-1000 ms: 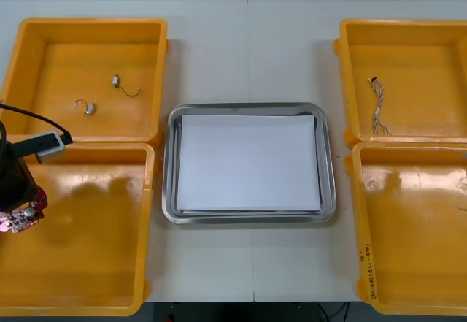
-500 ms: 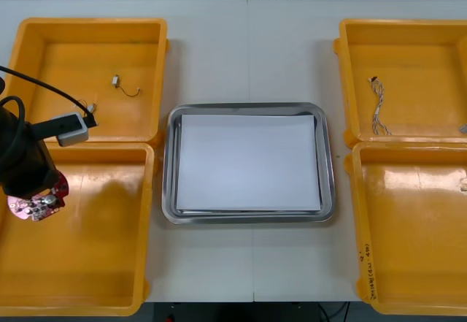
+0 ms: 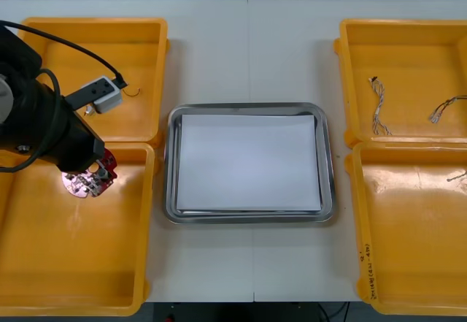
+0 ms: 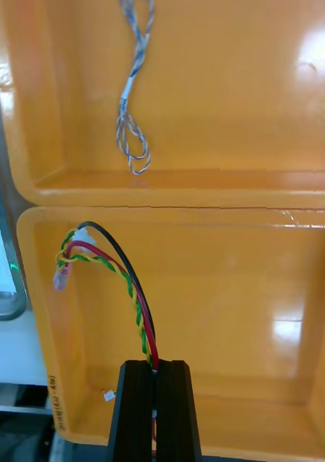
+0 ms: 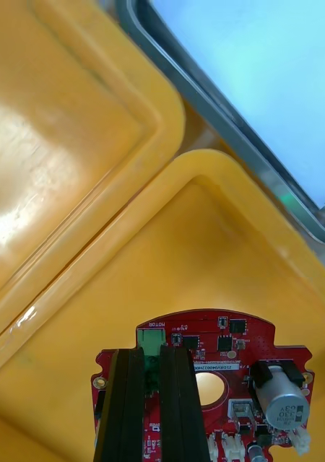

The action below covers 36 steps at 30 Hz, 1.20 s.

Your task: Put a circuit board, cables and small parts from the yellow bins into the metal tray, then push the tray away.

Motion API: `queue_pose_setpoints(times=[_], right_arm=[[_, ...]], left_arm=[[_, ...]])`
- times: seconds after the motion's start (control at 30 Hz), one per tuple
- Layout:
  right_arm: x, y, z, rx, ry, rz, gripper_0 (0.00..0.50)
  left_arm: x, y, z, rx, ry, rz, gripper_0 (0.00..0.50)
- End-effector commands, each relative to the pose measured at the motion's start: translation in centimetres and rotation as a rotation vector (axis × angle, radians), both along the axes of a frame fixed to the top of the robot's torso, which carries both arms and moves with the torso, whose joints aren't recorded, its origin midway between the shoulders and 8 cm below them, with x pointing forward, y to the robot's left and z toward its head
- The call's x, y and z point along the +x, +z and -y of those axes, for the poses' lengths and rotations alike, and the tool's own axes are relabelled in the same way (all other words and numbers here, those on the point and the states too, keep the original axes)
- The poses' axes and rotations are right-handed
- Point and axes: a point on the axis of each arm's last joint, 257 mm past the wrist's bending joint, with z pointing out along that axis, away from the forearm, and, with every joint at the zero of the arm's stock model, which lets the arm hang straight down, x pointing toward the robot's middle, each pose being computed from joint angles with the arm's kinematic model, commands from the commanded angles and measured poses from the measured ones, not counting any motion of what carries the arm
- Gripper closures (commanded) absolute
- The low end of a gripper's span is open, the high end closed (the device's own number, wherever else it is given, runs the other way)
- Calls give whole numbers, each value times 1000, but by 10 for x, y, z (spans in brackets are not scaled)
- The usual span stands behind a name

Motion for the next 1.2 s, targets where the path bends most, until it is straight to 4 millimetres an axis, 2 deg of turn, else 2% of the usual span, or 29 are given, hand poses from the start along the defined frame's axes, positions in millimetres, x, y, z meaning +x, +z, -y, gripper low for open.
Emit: queue_pose_setpoints(times=[0.03,0.3,0.57,0.83,1.2], right_arm=[[2,19,-3,-111,103,40,500],[6,15,-30,-236,220,63,500],[11,16,-64,-223,336,73,500],[12,16,-71,-271,475,83,500],[15,5,-100,-291,548,71,500]], left_arm=[[4,16,38,-70,71,39,500],[0,17,81,-131,91,34,500],[-6,11,111,-149,113,19,500],[-11,2,127,-160,158,3,499],[-11,-24,138,-128,213,-36,500]])
